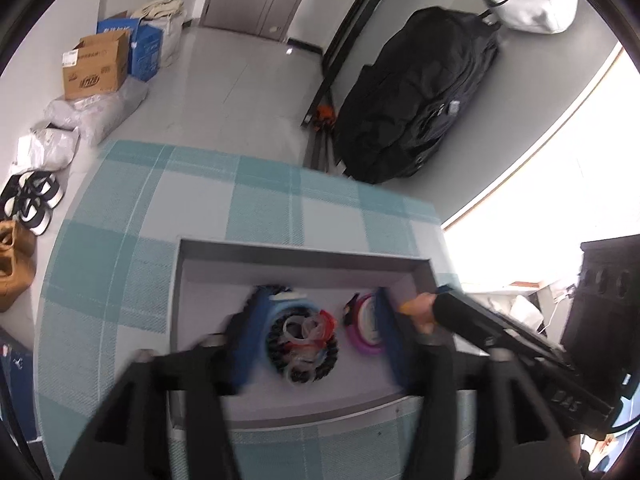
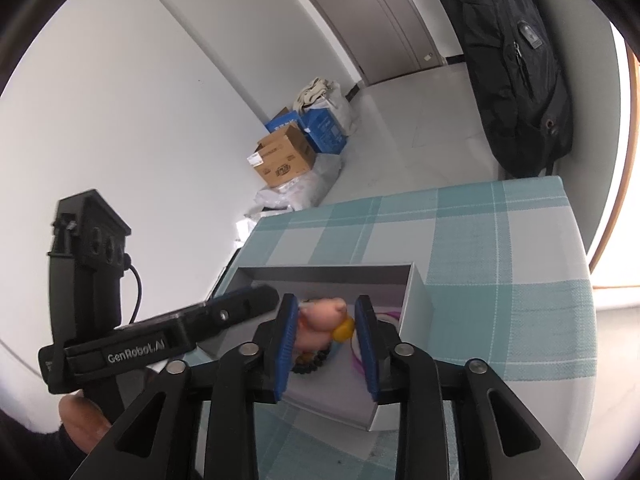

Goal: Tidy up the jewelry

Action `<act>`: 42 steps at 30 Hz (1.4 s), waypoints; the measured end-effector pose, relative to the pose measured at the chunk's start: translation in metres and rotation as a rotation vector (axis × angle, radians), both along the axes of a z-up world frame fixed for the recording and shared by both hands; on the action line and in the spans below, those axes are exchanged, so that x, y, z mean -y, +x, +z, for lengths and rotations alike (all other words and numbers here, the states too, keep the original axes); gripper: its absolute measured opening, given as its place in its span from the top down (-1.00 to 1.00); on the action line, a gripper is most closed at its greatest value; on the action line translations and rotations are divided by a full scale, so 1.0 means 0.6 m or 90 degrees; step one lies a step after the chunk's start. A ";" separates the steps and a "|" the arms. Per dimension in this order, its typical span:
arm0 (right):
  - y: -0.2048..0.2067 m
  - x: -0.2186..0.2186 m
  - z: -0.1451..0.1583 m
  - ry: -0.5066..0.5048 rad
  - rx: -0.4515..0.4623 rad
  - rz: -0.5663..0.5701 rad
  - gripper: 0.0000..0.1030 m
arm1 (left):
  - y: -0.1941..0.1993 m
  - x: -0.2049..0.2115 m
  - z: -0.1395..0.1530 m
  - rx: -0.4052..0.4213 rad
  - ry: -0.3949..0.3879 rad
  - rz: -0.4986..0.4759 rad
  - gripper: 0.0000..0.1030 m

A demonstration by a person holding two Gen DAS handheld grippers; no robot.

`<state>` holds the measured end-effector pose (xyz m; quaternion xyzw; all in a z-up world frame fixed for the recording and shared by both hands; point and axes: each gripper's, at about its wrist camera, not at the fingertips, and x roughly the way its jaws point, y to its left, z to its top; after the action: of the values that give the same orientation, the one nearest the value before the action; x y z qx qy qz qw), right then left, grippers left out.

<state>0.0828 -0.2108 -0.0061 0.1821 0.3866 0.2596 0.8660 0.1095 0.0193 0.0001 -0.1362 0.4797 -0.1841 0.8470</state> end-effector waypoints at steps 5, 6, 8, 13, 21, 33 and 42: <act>-0.014 0.018 0.021 0.009 0.044 -0.028 -0.40 | -0.007 -0.012 0.009 0.012 -0.010 0.019 -0.34; -0.017 0.022 0.025 0.009 0.052 -0.035 -0.45 | -0.008 -0.013 0.010 0.016 -0.007 0.022 -0.34; -0.023 0.029 0.030 0.003 0.063 -0.052 -0.64 | -0.014 -0.012 0.015 0.026 0.002 0.027 -0.34; -0.041 0.027 0.039 -0.008 0.092 -0.059 -0.91 | -0.041 -0.005 0.035 0.083 0.048 0.029 -0.34; -0.087 0.008 0.053 -0.041 0.151 -0.048 -1.00 | -0.081 -0.015 0.054 0.134 0.090 0.080 -0.41; -0.138 0.013 0.056 -0.065 0.170 -0.062 -1.00 | -0.128 -0.005 0.060 0.196 0.132 0.097 -0.59; -0.160 0.017 0.052 -0.085 0.175 -0.058 -1.00 | -0.154 -0.005 0.049 0.207 0.156 0.099 -0.59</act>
<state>-0.0130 -0.2210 0.0251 0.1047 0.2720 0.2160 0.9319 0.0173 0.0220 0.0297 -0.0370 0.3435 -0.0780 0.9352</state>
